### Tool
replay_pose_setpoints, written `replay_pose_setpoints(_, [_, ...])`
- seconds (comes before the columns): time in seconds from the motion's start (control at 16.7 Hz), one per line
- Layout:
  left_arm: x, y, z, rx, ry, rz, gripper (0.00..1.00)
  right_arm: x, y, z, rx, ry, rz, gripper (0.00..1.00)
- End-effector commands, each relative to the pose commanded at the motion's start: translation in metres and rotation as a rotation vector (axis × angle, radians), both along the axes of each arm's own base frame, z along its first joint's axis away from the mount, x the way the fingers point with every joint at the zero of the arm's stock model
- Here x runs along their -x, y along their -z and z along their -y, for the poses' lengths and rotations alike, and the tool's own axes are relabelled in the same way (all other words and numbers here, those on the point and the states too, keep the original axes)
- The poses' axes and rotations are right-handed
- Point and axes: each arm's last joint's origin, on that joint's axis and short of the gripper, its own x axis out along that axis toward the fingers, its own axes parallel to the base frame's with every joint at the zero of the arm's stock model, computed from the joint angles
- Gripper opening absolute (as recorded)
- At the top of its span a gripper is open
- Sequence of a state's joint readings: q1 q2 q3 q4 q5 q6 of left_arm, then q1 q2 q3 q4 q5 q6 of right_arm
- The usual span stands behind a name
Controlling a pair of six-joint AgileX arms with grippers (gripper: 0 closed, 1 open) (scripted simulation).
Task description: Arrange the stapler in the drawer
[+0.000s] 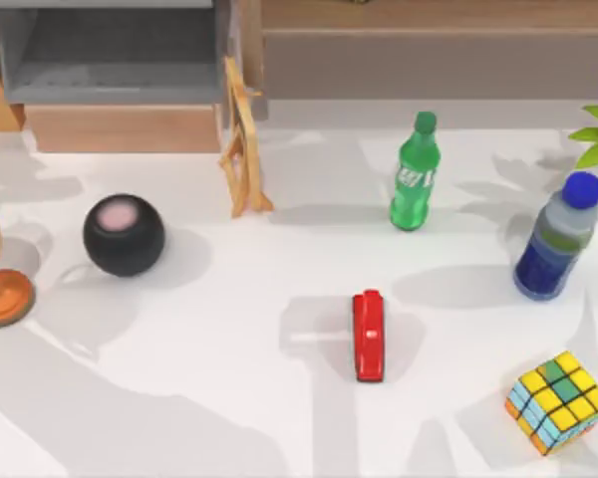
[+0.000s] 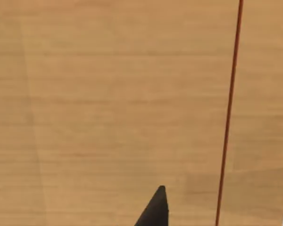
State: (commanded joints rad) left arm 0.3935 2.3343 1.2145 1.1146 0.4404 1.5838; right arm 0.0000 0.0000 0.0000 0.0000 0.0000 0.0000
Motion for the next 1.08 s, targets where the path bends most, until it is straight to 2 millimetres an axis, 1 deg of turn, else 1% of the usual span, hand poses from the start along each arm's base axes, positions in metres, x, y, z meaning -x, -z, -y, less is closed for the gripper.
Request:
replay_pose_setpoints(0.3, [0.0, 0.0, 0.0, 0.0, 0.0, 0.0, 0.02, 0.0, 0.0, 0.0, 0.0, 0.0, 0.0, 1.0])
replay_pose_setpoints(0.36, [0.0, 0.0, 0.0, 0.0, 0.0, 0.0, 0.0, 0.0, 0.0, 0.0, 0.0, 0.0, 0.0, 1.0])
replay_pose_setpoints(0.78, [0.0, 0.0, 0.0, 0.0, 0.0, 0.0, 0.0, 0.0, 0.0, 0.0, 0.0, 0.0, 0.0, 1.0])
replay_pose_setpoints(0.84, [0.001, 0.005, -0.001, 0.013, -0.003, -0.018, 0.0, 0.0, 0.0, 0.0, 0.0, 0.0, 0.0, 1.0])
replay_pose_setpoints(0.9, [0.002, 0.005, -0.002, 0.012, -0.003, -0.016, 0.0, 0.0, 0.0, 0.0, 0.0, 0.0, 0.0, 1.0])
replay_pose_setpoints(1.08, [0.015, 0.001, -0.003, 0.006, -0.001, -0.006, 0.0, 0.0, 0.0, 0.0, 0.0, 0.0, 0.0, 1.0])
